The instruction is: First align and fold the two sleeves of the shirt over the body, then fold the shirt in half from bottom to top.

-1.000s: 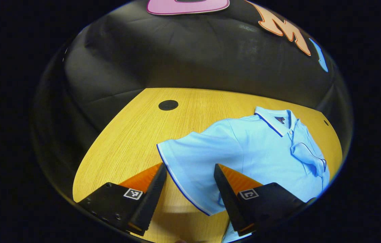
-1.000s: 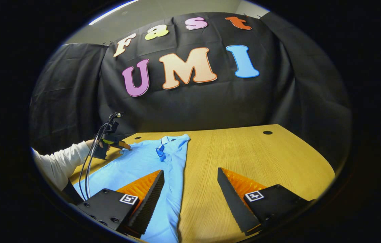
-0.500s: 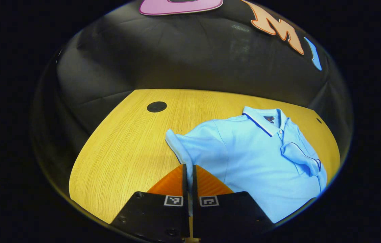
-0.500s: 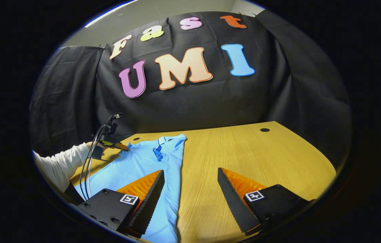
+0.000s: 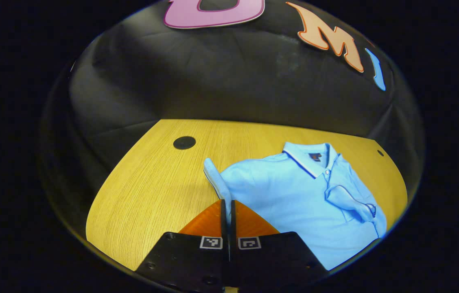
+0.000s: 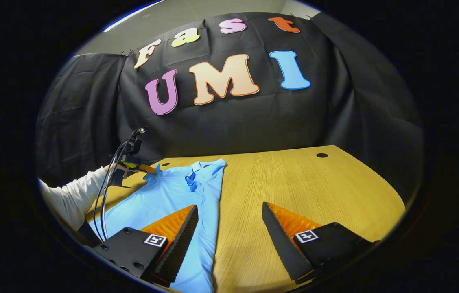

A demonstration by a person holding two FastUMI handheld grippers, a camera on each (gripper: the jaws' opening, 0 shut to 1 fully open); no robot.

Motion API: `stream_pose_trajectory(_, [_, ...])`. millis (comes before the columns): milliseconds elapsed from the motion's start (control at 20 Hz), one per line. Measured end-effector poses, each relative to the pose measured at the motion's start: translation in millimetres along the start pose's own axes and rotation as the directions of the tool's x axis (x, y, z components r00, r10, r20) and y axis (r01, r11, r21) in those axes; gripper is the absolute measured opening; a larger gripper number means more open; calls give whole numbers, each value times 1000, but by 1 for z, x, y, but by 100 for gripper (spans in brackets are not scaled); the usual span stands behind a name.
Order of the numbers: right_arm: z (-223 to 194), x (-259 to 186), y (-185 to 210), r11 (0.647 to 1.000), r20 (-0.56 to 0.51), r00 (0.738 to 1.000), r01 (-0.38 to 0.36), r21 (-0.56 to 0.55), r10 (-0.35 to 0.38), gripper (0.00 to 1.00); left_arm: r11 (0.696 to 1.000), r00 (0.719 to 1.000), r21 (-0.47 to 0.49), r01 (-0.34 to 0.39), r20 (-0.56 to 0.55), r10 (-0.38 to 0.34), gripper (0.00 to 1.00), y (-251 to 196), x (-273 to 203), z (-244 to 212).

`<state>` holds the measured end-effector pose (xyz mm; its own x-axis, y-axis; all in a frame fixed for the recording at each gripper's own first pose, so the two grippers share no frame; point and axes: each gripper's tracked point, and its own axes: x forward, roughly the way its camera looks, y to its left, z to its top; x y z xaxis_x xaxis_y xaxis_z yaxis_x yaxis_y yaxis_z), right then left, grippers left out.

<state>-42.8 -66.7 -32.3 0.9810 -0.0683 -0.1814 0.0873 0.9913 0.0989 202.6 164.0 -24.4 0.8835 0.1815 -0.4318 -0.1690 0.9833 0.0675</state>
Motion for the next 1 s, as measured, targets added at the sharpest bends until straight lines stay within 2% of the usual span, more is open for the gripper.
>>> stream_pose_trajectory(200, [-6, -1, 1, 1000, -5, 1000, 2, -9, -2, 98, 995, 994, 8, 103, 44, -103, 0, -57, -15, 28])
stream_pose_trajectory(350, [-11, -5, 2, 1000, -19, 1000, 3, -19, -3, 98, 984, 982, 51, 172, 64, -175, 0, -103, -22, 41])
stream_pose_trajectory(600, [-13, -5, 4, 1000, -25, 1000, -1, -16, 1, 98, 939, 949, 162, 304, 31, -313, 0, -191, -32, 29])
stream_pose_trajectory(800, [-13, -6, 4, 1000, -20, 1000, -2, -16, 2, 98, 909, 933, 217, 355, -16, -360, 0, -234, -30, 4])
stream_pose_trajectory(1000, [-22, -17, 3, 1000, -27, 1000, 0, -19, -1, 99, 898, 931, 252, 361, -50, -361, 0, -260, -22, -12])
